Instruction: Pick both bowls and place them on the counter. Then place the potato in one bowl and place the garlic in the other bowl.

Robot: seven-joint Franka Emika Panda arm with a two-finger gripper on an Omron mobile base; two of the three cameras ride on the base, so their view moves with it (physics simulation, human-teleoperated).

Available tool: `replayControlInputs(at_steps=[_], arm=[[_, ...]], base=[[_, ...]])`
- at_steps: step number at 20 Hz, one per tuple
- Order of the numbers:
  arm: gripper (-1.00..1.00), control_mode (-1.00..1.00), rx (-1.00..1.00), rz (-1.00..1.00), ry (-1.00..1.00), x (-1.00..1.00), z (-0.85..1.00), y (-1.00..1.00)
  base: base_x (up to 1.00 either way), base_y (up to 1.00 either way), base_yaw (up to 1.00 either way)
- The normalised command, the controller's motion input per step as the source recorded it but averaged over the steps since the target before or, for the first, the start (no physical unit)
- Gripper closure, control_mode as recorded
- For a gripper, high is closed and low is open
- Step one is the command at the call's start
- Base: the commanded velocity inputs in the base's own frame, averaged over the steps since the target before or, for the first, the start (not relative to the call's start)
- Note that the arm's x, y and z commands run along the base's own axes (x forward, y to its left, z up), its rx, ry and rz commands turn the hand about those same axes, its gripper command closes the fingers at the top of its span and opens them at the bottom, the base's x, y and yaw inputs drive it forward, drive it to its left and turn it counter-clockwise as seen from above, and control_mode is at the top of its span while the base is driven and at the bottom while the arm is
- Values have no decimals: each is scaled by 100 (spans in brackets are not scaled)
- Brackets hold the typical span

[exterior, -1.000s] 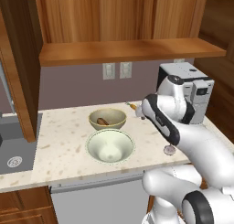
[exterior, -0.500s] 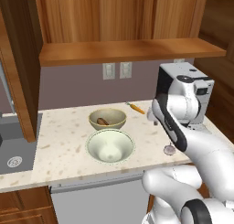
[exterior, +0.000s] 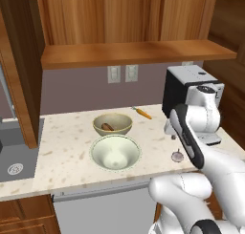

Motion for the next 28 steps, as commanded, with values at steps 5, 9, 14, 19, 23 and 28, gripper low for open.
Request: replayControlInputs(at_steps=[5,9,14,19,23,28], arm=[[-100,-100,-2,0,0,-10,-44,-8],[-100,-100,-6,0,0,8,-37,-11],[-100,-100,-8,-4,0,16,-36,-6],[-100,-100,-2,-5,0,17,-36,-7],[-100,-100,0,-3,0,34,-22,-2],[-100,-100,0,-4,0,21,-31,-2]], base=[[0,0,0],[0,0,0],[0,0,0],[0,0,0],[0,0,0],[0,0,0]])
